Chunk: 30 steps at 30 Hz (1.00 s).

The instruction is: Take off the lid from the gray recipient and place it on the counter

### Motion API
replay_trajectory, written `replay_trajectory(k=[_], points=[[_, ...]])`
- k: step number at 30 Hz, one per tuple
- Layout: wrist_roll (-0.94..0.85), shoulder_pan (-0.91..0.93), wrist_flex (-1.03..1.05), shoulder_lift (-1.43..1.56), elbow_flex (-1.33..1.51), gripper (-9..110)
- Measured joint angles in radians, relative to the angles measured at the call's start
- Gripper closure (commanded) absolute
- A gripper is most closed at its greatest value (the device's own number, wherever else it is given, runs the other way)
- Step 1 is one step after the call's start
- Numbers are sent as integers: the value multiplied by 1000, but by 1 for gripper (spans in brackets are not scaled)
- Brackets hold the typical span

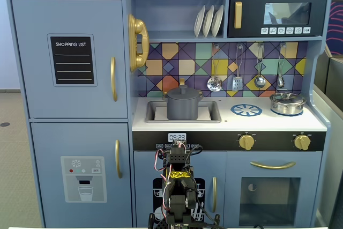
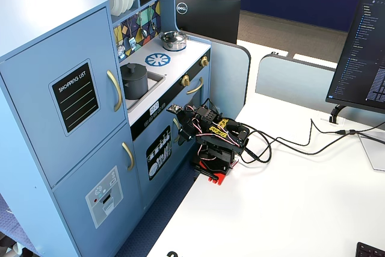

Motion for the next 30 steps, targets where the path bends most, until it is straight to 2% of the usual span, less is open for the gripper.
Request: replay_trajectory(k=[14, 19, 23, 30], points=[[11, 28, 0, -28, -11, 101], [12, 14, 38, -225, -201, 101], [-60, 6, 25, -308, -396, 101], [-160, 49, -189, -324, -589, 101]])
